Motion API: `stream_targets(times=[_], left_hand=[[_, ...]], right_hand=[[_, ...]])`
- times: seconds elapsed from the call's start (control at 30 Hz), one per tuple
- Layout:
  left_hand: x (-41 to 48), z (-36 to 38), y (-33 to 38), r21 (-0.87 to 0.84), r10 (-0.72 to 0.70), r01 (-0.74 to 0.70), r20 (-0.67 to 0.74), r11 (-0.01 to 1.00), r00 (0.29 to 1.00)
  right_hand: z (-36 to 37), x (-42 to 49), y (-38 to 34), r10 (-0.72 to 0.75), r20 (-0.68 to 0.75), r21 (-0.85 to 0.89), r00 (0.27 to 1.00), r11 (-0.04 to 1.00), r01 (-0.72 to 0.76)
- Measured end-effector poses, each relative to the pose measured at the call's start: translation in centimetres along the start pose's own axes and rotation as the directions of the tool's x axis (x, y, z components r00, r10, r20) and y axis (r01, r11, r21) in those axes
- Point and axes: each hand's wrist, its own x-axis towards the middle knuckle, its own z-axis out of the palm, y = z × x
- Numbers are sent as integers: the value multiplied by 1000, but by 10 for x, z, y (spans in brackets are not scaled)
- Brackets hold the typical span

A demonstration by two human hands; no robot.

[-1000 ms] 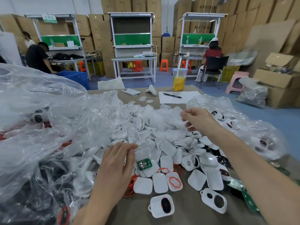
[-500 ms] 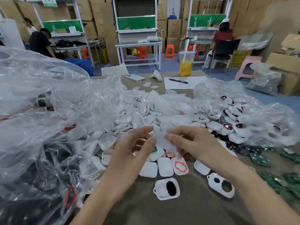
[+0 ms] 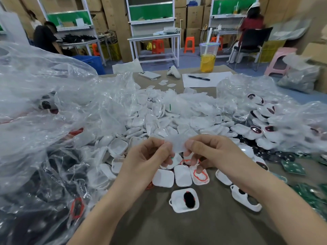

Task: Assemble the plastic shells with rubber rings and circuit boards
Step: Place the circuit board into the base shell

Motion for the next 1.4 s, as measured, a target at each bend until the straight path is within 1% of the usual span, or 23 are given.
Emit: stream_targets(times=[0.17,0.27,0.43,0.67,0.83,0.9,1.07,1.17,1.3,1.4], left_hand=[[-1,-2,2,23,6,-6,20,1000,1000],[-3,-1,3,71,5,-7,29,997,1000],[-8,6,1,118,18,-23,45,993,999],[-11,9,2,101,90,-86,-28,991,996],[-13,7,-1,189,123,-122,6,974,992],[-11,6,-3,221,136,-134,5,966,991],[-10,4,-3,224,189,-178,-29,958,982],[-10,5,-3,217,178,-168,-27,962,984],[-10,7,-4,153,154,-150,-9,977,988],[-9,8,-5,109,146,-142,-30,984,989]], right_hand=[[0,1,2,9,4,-1,1000,1000,-9],[3,1,3,-18,15,-8,1000,1000,18],[4,1,7,-80,42,-146,996,986,85],[6,-3,9,-76,65,-288,995,953,92],[7,-2,10,-120,47,-296,992,946,128],[7,-3,9,-113,52,-301,992,946,124],[7,-4,7,-108,55,-310,993,943,119],[7,-4,6,-115,24,-266,993,957,117],[7,-3,4,-133,-61,-92,989,988,127],[9,-4,3,-103,-41,-49,994,994,101]])
